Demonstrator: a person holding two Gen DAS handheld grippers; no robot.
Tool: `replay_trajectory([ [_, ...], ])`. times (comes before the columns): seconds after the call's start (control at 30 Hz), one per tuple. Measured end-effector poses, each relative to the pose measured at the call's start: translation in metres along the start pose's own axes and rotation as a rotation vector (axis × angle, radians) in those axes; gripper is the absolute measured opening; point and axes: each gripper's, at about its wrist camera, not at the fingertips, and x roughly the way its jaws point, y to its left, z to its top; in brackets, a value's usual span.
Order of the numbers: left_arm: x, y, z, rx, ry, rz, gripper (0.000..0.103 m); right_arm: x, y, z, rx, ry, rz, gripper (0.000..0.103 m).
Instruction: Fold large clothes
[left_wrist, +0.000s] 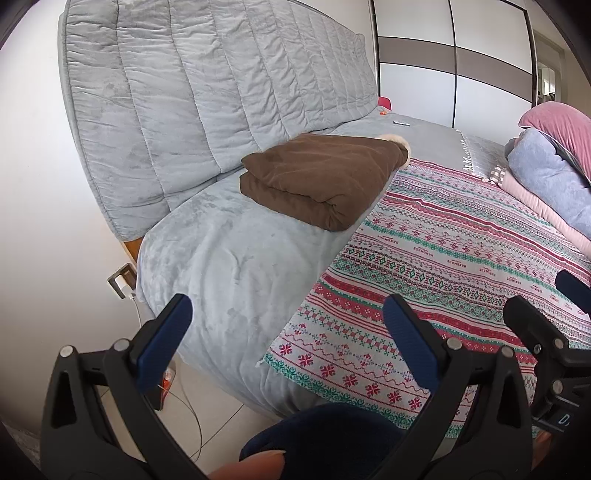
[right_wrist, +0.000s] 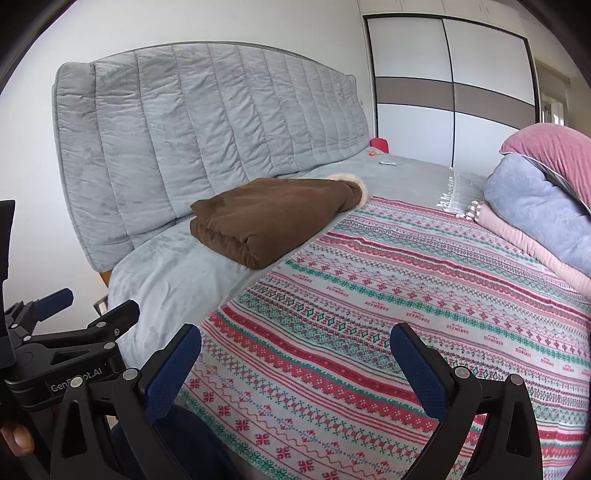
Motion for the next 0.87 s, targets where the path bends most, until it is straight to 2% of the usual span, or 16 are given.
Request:
replay_trajectory([
  [0.67,0.0007,-0.0035,-0.0011,0.008,0.003,-0.006,0.102,0.0007,0.0001,0.0000,0.001,0.002,-0.001,0.103],
  [0.87,-0.0012,-0.0055,-0.0015,0.018,-0.014,0.017,0.102,0.0015,-0.0006,-0.0013,0.003,0.001,-0.001,0.103],
])
